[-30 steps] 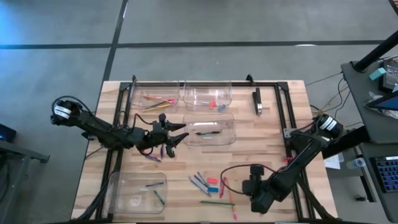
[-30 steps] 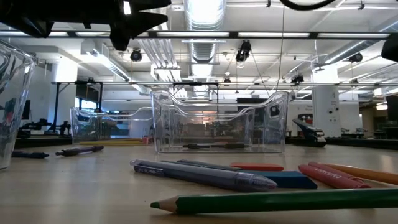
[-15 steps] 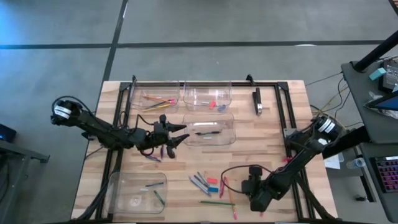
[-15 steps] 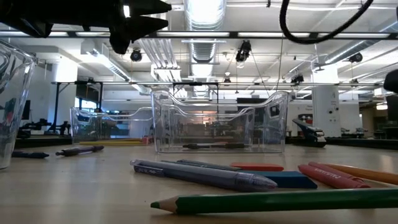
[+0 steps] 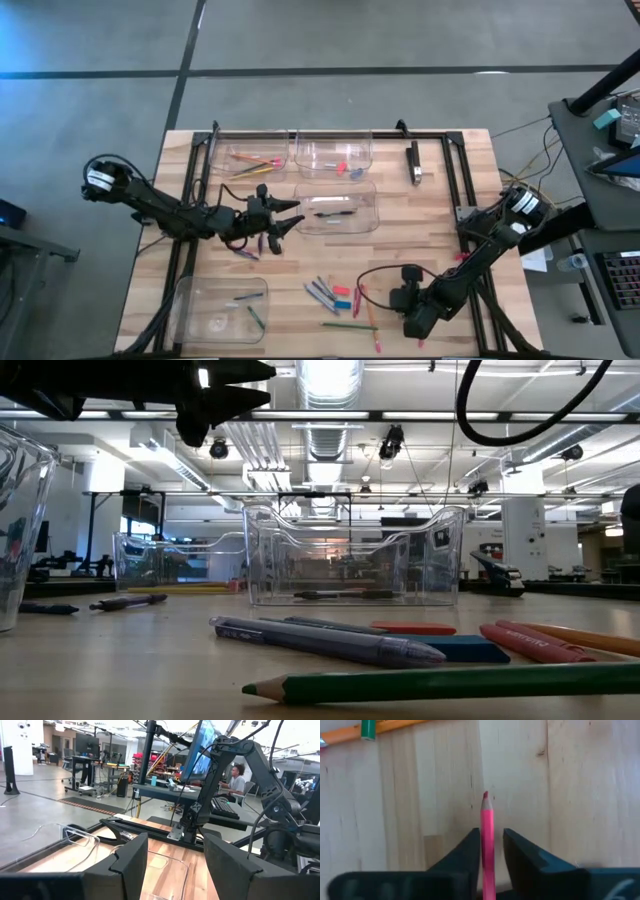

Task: Sort crayons/erasers/pens/pencils in bins
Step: Put the pink pencil into the top left transparent bin

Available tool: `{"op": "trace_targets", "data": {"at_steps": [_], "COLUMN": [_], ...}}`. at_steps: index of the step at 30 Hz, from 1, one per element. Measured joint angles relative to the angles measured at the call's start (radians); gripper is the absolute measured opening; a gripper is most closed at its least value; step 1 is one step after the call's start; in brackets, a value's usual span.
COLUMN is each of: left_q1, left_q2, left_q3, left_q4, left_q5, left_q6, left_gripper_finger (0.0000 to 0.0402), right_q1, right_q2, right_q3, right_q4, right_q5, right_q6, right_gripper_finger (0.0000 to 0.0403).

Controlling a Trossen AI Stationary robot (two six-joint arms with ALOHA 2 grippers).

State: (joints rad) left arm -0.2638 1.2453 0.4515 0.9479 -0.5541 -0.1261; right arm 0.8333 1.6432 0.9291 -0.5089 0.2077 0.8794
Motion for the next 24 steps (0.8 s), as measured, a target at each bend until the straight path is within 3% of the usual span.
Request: {"op": "trace_targets", "data": {"at_steps": [6, 13, 19, 24], "left_q1": [0.0, 0.0, -0.001, 0.0], "left_q2": [0.0, 0.0, 0.0, 0.0], "left_q3": [0.0, 0.0, 0.0, 0.0], "left_q4": [0.0, 0.001, 0.001, 0.004], "left_q5": [0.0, 0.0, 0.015, 0.154], "left_q6": [0.0, -0.001, -0.001, 0.018], "left_gripper_finger": [0.0178, 0.0178, 0.0178, 0.0178], "right_q1": [-0.001, -0.013, -0.066, -0.139], "right_q2": [-0.015, -0.064, -0.121, -0.209], "right_q3": [0.002, 0.063, 0.184, 0.228], "right_q4": [-0.028, -0.157, -0.213, -0.057], "right_q5": [0.002, 0.003, 0.164, 0.335], "right_q6": [-0.003, -0.018, -0.192, -0.469], "right_gripper_finger": [0.002, 0.002, 0.002, 0.002]}}
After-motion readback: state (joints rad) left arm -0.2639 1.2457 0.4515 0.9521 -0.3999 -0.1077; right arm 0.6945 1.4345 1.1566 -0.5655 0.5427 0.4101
